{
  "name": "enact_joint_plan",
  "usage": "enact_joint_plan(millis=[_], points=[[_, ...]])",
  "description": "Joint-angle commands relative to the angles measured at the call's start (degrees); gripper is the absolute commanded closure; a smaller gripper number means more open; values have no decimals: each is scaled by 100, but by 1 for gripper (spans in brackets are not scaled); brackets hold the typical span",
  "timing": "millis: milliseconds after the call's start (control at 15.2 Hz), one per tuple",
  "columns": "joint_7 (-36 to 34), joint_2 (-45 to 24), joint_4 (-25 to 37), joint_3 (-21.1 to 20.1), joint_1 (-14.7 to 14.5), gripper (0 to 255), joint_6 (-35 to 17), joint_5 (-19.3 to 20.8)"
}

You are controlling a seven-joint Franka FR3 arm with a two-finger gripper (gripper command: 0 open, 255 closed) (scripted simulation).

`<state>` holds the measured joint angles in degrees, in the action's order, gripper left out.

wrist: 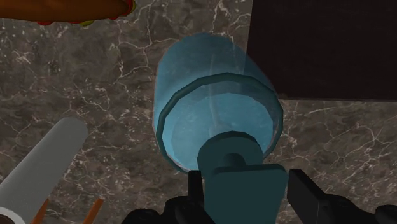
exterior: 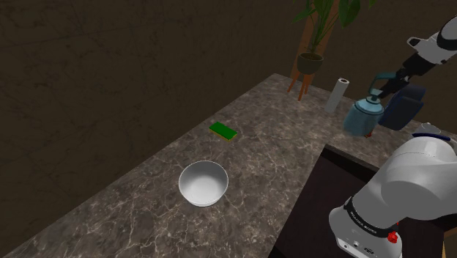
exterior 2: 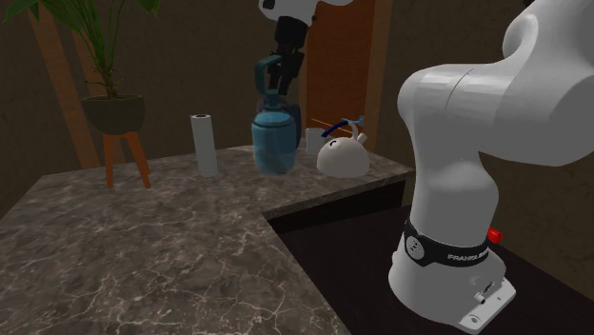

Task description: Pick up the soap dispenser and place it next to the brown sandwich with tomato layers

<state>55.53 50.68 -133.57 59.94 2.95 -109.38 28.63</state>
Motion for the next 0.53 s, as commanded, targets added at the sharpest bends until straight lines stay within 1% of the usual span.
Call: enact_joint_plan(millis=[0, 462], points=[[15, -8, -98, 103, -7, 255, -137, 60], [47, -59, -459, 483, -40, 255, -626, 284]])
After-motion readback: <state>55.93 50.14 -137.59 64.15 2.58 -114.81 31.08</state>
